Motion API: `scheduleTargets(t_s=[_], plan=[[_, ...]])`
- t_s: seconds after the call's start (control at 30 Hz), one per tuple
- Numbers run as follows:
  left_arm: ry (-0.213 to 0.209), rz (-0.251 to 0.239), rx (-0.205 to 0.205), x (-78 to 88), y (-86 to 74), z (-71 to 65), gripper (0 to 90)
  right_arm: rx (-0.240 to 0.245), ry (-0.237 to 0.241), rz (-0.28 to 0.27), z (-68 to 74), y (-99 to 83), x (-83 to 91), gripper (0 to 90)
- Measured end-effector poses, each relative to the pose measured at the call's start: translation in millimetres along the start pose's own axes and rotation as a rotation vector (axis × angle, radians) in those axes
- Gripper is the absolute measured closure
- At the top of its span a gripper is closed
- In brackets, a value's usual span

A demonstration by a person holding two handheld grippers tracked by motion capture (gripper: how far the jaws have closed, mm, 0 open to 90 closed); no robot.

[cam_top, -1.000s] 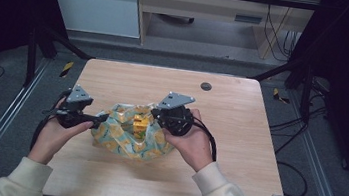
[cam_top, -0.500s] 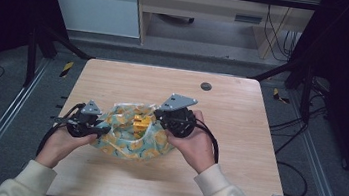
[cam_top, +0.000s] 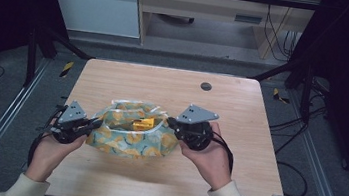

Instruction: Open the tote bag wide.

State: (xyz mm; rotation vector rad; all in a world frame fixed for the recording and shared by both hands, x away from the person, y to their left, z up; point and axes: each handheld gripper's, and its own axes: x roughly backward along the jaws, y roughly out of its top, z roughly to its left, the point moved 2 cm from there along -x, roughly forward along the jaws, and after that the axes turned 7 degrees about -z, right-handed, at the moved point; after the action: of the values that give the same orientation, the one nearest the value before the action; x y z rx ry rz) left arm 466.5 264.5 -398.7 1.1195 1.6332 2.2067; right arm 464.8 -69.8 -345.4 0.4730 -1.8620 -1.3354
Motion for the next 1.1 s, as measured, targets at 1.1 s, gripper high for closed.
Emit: scheduleTargets(t_s=[1.1], plan=[[-0.126, 0.141, -0.019, -17.3, -53.3, -30.8, 87.2, -0.083, 0.043, 0.18, 11.1, -102.2, 2.0, 88.9]])
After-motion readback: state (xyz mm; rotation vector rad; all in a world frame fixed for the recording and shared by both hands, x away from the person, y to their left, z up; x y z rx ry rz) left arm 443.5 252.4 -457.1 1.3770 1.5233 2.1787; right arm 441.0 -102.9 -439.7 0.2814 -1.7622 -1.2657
